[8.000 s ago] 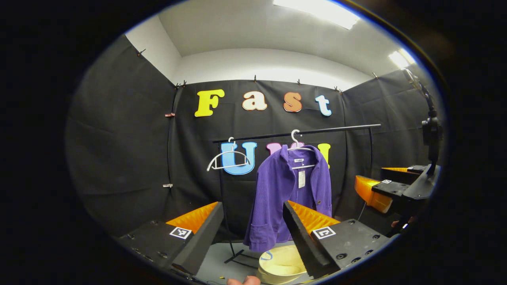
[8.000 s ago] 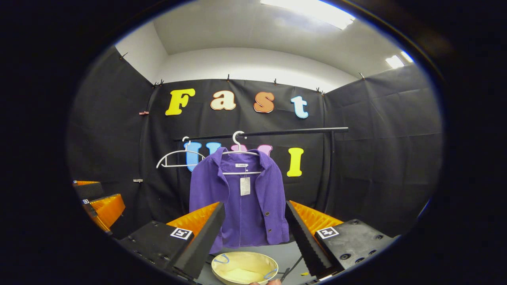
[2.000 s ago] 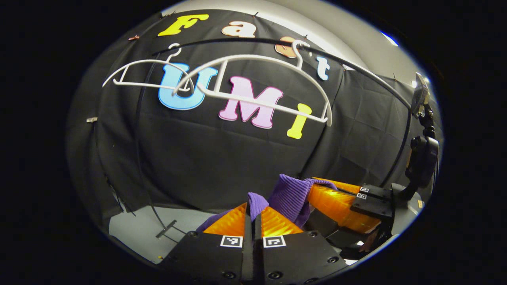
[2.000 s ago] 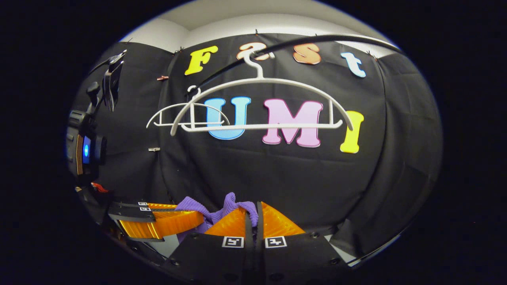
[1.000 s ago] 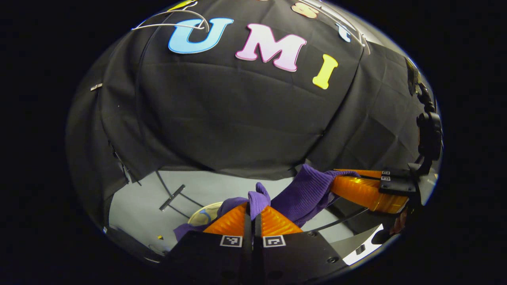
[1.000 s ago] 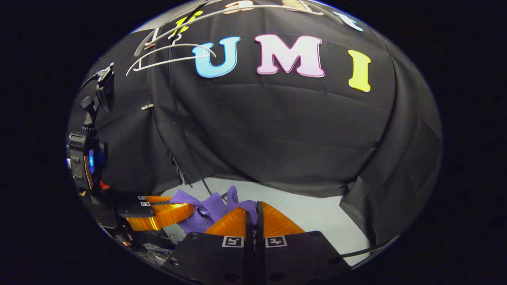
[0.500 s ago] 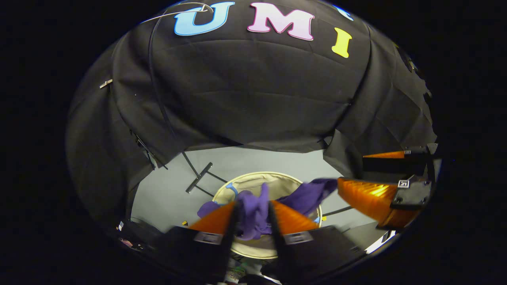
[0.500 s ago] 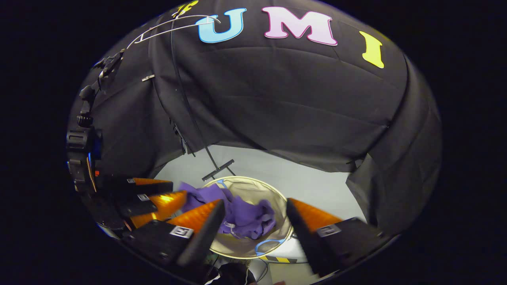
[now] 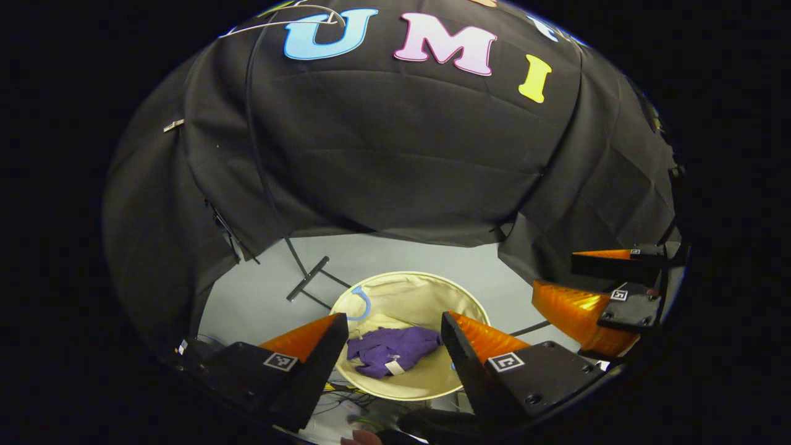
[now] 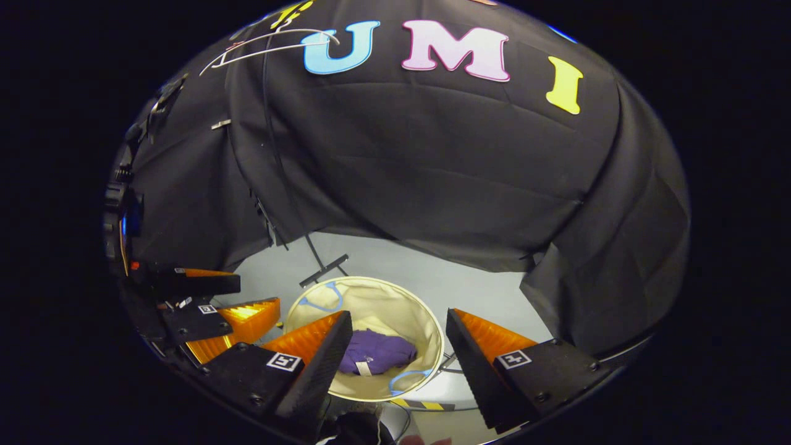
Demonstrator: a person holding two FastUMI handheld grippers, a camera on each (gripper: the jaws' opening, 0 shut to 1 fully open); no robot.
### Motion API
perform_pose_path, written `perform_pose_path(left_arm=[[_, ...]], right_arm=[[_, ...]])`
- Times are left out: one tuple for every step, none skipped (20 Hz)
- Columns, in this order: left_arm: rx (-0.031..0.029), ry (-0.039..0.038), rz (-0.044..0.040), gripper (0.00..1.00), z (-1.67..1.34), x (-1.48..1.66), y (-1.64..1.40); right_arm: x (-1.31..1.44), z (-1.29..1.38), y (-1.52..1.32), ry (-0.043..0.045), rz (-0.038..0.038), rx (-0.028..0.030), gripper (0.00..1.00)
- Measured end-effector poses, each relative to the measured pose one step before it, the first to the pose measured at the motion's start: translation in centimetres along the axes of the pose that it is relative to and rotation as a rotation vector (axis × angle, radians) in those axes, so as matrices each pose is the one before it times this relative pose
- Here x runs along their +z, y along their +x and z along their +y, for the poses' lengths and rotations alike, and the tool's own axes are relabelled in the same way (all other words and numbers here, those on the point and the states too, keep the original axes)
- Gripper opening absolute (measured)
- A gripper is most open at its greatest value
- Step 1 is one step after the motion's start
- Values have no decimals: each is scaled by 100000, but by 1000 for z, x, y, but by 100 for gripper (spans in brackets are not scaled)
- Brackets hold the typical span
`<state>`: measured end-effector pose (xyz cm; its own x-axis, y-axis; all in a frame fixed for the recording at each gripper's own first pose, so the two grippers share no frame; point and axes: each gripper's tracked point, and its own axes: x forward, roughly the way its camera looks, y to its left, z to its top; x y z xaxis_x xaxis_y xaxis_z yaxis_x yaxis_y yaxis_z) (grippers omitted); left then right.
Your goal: Grasp the clothes on the hanger with both hands and then place them into the laundry hamper below.
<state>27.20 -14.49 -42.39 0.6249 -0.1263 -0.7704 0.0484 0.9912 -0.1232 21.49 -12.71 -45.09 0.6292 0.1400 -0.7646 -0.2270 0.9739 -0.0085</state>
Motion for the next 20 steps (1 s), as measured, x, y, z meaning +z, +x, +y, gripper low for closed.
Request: perform_pose_path(left_arm=[[116,-329,-1920,96,31,812,-883],[-35,-26,-2577,96,-39,955,-973],[-433,-116,-2850,96,-7,867,-1013],[-590,-190,-3288,96,10,1187,-1204],[39,-140,-3684,96,153,1056,-1295],[-34,0,-2982,95,113,1222,-1246],[10,254,-2623,95,78,810,-1238],[152,402,-2652,96,111,1061,-1282],[-271,393,-3406,95,51,1112,-1434],[16,333,-3661,95,-4,1187,-1401],[406,367,-3597,95,123,1297,-1299],[588,340,-3235,95,154,1036,-1262],[639,304,-3105,95,145,1289,-1123],[861,86,-3438,95,228,1101,-1199],[486,-116,-3650,95,90,985,-1278],[398,-35,-4089,95,-47,1285,-971],[336,146,-4318,95,47,1613,-995],[446,267,-3973,95,-27,1725,-977],[407,354,-3846,95,98,1749,-829],[-7,57,-3205,95,-80,1231,-912]], right_arm=[[880,118,-939,491,-2359,-949,98],[966,154,-979,-154,-3055,-993,99],[1116,23,-993,-708,-3584,-1298,99],[1178,11,-992,-942,-3384,-1415,99],[1215,91,-1132,-509,-3416,-1315,98],[1209,74,-1111,-163,-3192,-1306,98],[1373,170,-1173,187,-2929,-1158,98],[1402,228,-1248,558,-2801,-888,98],[1389,224,-1053,740,-2942,-843,98],[1257,71,-1015,699,-2748,-1439,98],[1312,1,-1177,863,-2800,-1424,98],[1335,-127,-1096,738,-2843,-1879,98],[1239,-31,-1058,885,-2825,-1537,98],[1176,40,-961,778,-2843,-1170,98],[1307,-3,-1027,364,-2833,-1097,98],[1052,-153,-1166,-21,-2053,-833,98],[1019,117,-1025,127,-1629,-447,98],[1171,171,-1171,37,-1941,-323,98],[1183,-51,-1004,-594,-2504,-744,98],[1282,-139,-804,-873,-2397,-1080,96]])
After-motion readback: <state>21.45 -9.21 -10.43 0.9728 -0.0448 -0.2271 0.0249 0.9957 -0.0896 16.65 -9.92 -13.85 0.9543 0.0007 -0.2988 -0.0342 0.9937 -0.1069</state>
